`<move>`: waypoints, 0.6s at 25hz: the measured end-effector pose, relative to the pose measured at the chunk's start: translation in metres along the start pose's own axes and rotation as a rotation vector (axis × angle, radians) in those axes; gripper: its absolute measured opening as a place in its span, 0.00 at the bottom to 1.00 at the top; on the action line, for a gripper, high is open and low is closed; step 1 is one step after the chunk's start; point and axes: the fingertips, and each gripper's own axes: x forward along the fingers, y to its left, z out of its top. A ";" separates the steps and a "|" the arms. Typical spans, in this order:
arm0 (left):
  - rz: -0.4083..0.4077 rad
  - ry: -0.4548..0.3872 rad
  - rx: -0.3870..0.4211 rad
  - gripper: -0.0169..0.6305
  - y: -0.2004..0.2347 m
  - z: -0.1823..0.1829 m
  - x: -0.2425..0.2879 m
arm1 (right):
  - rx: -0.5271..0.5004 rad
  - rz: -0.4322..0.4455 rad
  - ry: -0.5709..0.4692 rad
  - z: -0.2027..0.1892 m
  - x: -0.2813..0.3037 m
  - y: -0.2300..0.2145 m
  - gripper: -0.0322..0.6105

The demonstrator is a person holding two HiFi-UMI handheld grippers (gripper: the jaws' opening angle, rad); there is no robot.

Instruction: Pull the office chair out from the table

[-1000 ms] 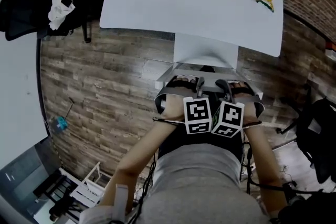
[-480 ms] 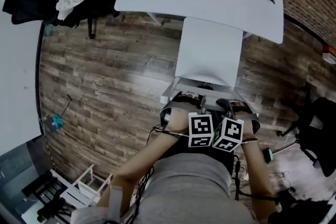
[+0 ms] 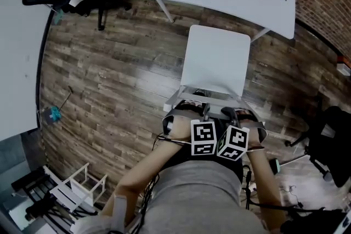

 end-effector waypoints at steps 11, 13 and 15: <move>0.031 -0.059 -0.078 0.17 -0.029 0.004 -0.001 | -0.008 -0.019 -0.060 -0.005 -0.003 0.027 0.19; 0.031 -0.076 -0.097 0.18 -0.028 0.003 -0.003 | 0.016 -0.033 -0.091 -0.002 -0.007 0.025 0.22; 0.049 -0.108 -0.107 0.23 -0.026 0.005 -0.009 | 0.032 -0.044 -0.119 0.002 -0.014 0.023 0.28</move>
